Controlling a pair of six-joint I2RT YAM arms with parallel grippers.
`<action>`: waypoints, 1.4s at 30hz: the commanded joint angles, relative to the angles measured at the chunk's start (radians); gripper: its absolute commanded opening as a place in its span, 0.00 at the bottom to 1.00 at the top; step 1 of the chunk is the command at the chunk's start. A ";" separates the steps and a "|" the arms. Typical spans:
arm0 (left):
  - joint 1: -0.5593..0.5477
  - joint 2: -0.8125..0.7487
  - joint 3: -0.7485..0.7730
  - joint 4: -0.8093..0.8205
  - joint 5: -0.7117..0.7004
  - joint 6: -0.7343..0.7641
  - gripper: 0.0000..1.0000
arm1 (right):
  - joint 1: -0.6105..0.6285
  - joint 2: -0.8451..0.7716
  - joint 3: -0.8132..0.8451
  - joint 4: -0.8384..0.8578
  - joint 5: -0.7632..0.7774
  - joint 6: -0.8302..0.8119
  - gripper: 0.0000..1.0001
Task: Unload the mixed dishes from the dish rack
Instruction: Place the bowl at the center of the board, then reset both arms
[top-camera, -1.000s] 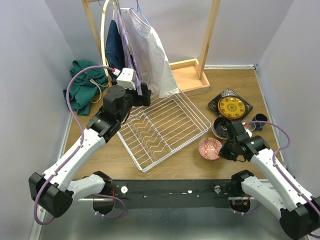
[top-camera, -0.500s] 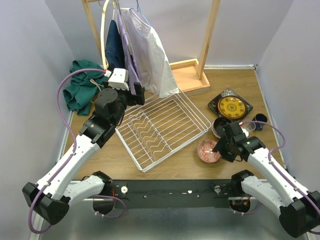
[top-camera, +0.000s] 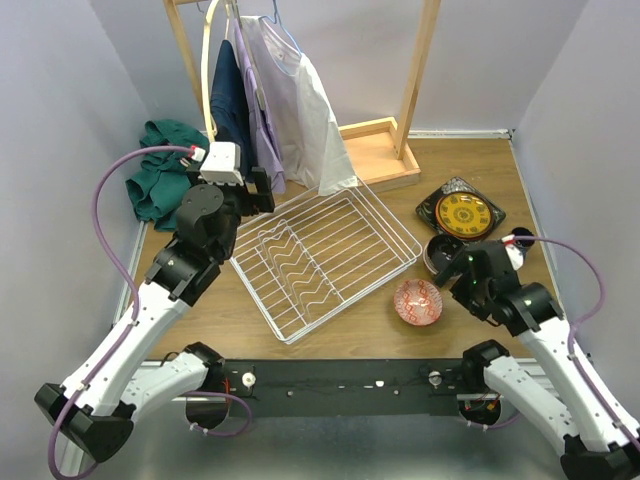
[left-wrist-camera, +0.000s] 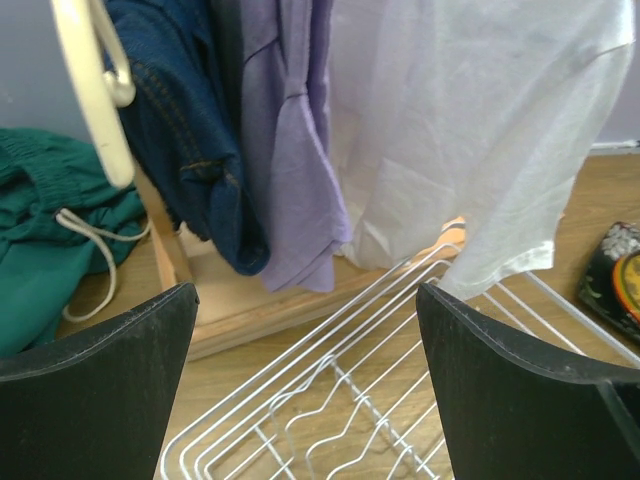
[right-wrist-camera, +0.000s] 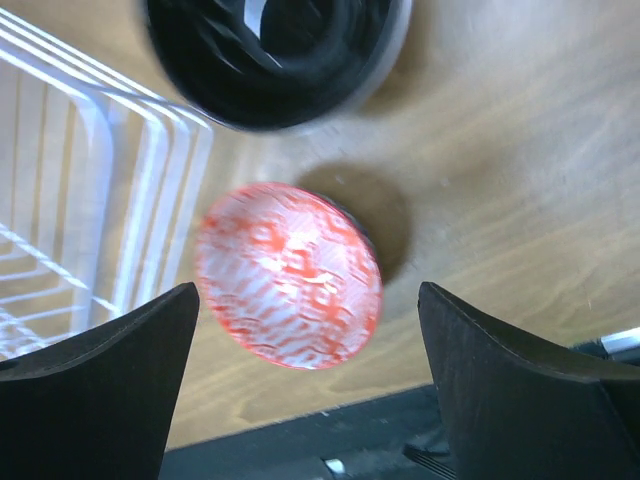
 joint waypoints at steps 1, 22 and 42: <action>0.006 -0.028 0.026 -0.118 -0.103 0.008 0.99 | -0.004 -0.047 0.101 -0.031 0.174 -0.048 1.00; 0.391 -0.259 -0.013 -0.603 0.004 -0.262 0.99 | -0.004 0.030 0.339 0.306 0.372 -0.515 1.00; 0.390 -0.652 0.083 -0.747 -0.036 -0.193 0.99 | -0.004 -0.323 0.406 0.322 0.354 -0.642 1.00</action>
